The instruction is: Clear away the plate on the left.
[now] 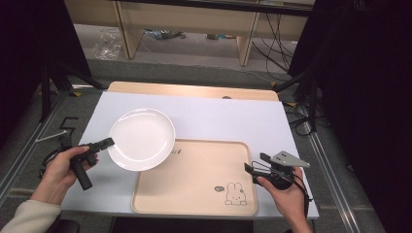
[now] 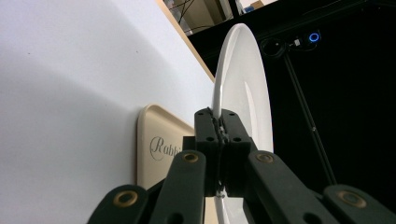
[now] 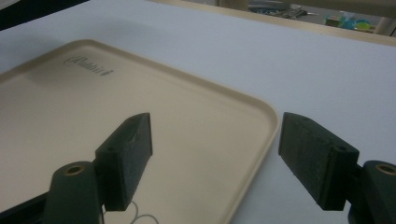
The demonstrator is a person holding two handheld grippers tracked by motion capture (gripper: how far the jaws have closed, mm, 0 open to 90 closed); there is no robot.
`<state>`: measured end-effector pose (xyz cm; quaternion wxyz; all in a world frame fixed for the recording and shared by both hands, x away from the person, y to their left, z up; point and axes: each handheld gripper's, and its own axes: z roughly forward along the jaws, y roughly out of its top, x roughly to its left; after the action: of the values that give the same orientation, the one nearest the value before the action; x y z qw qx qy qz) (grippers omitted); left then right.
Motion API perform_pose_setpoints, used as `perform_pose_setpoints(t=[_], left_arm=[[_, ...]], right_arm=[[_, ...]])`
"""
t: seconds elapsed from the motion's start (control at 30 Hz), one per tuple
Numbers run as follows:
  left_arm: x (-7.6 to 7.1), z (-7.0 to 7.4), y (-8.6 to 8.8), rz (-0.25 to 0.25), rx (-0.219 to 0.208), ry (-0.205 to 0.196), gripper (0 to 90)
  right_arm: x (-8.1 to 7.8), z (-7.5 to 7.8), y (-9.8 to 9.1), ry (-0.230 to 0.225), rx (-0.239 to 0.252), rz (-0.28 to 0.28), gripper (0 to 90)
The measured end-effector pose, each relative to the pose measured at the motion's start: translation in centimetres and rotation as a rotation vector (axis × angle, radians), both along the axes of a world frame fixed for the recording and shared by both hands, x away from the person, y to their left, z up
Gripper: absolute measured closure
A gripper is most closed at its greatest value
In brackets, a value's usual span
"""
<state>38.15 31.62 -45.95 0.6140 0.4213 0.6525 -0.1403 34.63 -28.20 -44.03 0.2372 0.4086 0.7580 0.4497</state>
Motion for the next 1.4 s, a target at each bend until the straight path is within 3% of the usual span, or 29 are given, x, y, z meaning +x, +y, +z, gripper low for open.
perform_pose_setpoints(t=[0.17, 0.23, 0.27, 0.3, 0.43, 0.53, 0.57, 0.6, 0.63, 0.67, 0.73, 0.77, 0.83, 0.93, 0.97, 1.0, 1.03, 1.1, 1.13, 1.17, 1.2, 1.4], left_arm=[[0.1, 0.1, -0.4, -0.006, -0.001, 0.0, 87.2], [0.2, 0.1, -0.5, -0.006, -0.004, 0.003, 87.2], [0.2, 0.1, -0.5, -0.012, 0.0, 0.002, 87.2], [0.2, 0.1, -0.6, -0.01, -0.001, 0.002, 87.2], [0.3, 0.1, -0.8, -0.016, 0.0, 0.003, 87.2], [0.3, 0.1, -1.1, -0.021, -0.001, 0.001, 87.2], [0.3, 0.2, -1.1, -0.02, -0.002, 0.001, 87.2], [0.3, 0.2, -1.2, -0.014, -0.002, -0.001, 87.2], [0.3, 0.2, -1.3, -0.007, 0.003, -0.009, 87.2], [0.4, 0.3, -1.3, -0.007, 0.006, -0.013, 87.2], [0.4, 0.3, -1.3, -0.007, 0.0, -0.011, 87.2], [0.4, 0.3, -1.3, -0.012, -0.005, -0.012, 87.2], [0.4, 0.4, -1.4, -0.015, -0.009, -0.014, 87.2], [0.5, 0.3, -1.6, -0.021, -0.008, -0.011, 87.2], [0.5, 0.3, -1.6, -0.021, -0.008, -0.011, 87.2], [0.6, 0.3, -1.8, -0.025, -0.011, -0.011, 87.2], [0.6, 0.3, -1.8, -0.028, -0.008, -0.009, 87.2], [0.6, 0.4, -2.0, -0.029, -0.01, -0.011, 87.2], [0.6, 0.4, -2.0, -0.029, -0.01, -0.011, 87.2], [0.7, 0.5, -2.1, -0.031, -0.011, -0.01, 87.2], [0.7, 0.5, -2.1, -0.032, -0.012, -0.012, 87.2], [0.8, 0.5, -2.5, -0.044, -0.01, -0.007, 87.2]], right_arm=[[0.0, 0.0, 0.0, 0.0, 0.013, 0.004, 26.8], [-0.1, -0.1, 0.2, 0.036, 0.05, 0.015, 26.7], [0.0, 0.0, 0.0, 0.01, 0.021, 0.004, 26.8], [0.1, -0.2, 0.2, 0.001, 0.045, 0.011, 26.8], [0.0, 0.0, 0.0, 0.003, 0.015, 0.005, 26.8], [0.0, 0.0, 0.0, 0.006, 0.017, 0.005, 26.7], [0.0, -0.1, 0.2, 0.02, 0.04, 0.012, 26.7], [0.0, -0.2, 0.2, 0.007, 0.046, 0.013, 26.7], [0.0, -0.1, 0.1, 0.013, 0.031, 0.01, 26.8], [-0.1, -0.1, 0.2, 0.031, 0.049, 0.011, 26.7], [0.0, -0.1, 0.2, 0.024, 0.046, 0.011, 26.7], [-0.1, 0.0, 0.1, 0.014, 0.021, 0.004, 26.7], [-0.1, -0.1, 0.2, 0.028, 0.037, 0.012, 26.7], [0.0, 0.0, 0.0, 0.006, 0.016, 0.005, 26.7], [0.0, 0.0, 0.0, 0.007, 0.016, 0.005, 26.7], [-0.1, -0.1, 0.2, 0.035, 0.049, 0.015, 26.7], [0.0, 0.0, 0.0, 0.008, 0.017, 0.005, 26.7], [0.0, 0.0, 0.0, 0.005, 0.016, 0.005, 26.7], [-0.1, -0.1, 0.1, 0.025, 0.038, 0.012, 26.7], [0.0, 0.0, 0.0, 0.009, 0.018, 0.005, 26.7], [-0.1, -0.1, 0.2, 0.035, 0.049, 0.015, 26.7], [0.0, 0.0, 0.0, 0.005, 0.017, 0.005, 26.7]])
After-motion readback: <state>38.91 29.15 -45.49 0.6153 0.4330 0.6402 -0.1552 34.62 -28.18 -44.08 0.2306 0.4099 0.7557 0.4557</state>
